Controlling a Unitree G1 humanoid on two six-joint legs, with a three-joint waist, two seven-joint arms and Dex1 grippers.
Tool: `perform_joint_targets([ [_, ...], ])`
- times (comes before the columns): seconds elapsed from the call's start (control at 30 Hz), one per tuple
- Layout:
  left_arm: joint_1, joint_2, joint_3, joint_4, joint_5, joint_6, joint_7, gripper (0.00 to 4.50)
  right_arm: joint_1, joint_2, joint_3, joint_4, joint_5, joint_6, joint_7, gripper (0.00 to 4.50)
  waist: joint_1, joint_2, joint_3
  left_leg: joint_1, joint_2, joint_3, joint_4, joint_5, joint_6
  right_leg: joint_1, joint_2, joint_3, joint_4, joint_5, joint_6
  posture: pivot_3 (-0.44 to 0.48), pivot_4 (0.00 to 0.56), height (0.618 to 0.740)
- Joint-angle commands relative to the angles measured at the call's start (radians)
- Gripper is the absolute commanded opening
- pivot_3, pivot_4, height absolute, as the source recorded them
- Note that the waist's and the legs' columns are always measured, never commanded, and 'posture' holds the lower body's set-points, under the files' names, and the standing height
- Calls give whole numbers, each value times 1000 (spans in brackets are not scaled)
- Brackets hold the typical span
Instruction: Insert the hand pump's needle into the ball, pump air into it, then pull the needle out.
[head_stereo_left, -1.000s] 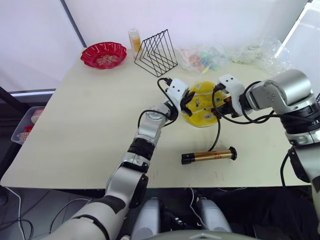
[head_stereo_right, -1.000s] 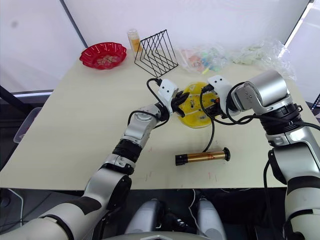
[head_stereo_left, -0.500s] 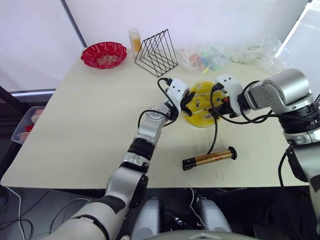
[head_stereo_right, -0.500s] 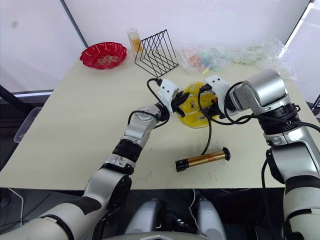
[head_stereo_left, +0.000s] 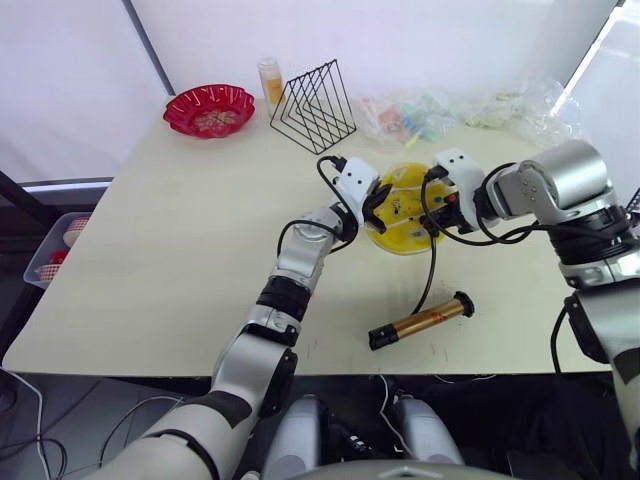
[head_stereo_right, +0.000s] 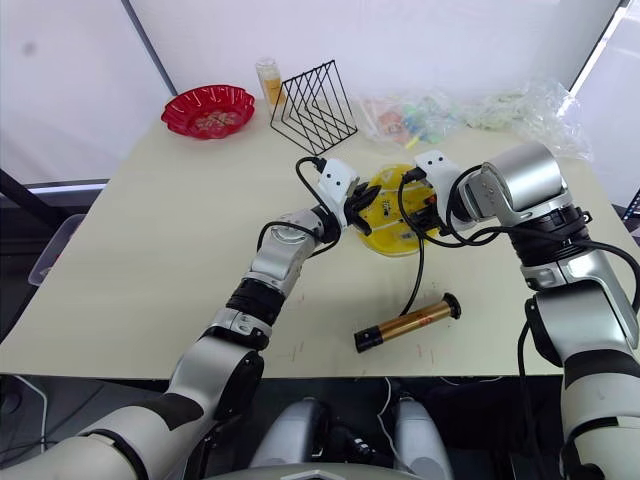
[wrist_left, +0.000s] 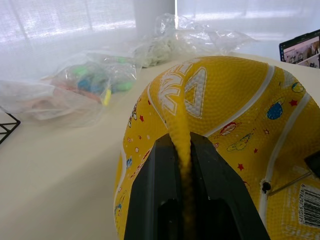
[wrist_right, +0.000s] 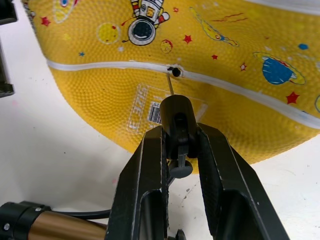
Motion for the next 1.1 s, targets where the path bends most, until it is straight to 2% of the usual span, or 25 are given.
perform_joint_targets([
  [0.03,5,-9,-13,-34,2,-11,0,51,-22,-14,-35,22,-53,-28,-26,301,0,0,0,0,0,0,0,0,0,0,0,0,1,0,0,0,150,740],
  [0.37,0,-2,-7,-3,0,-16,4,51,-29,-22,-49,36,-62,-38,-14,301,-1,0,0,0,0,-1,7,0,0,0,0,0,7,0,0,0,150,740],
  [1.1,11,-8,-23,-3,0,-18,-12,51,-31,-1,-55,4,-57,-70,17,301,-3,0,0,0,0,-1,7,0,0,0,0,0,7,0,0,0,150,740],
])
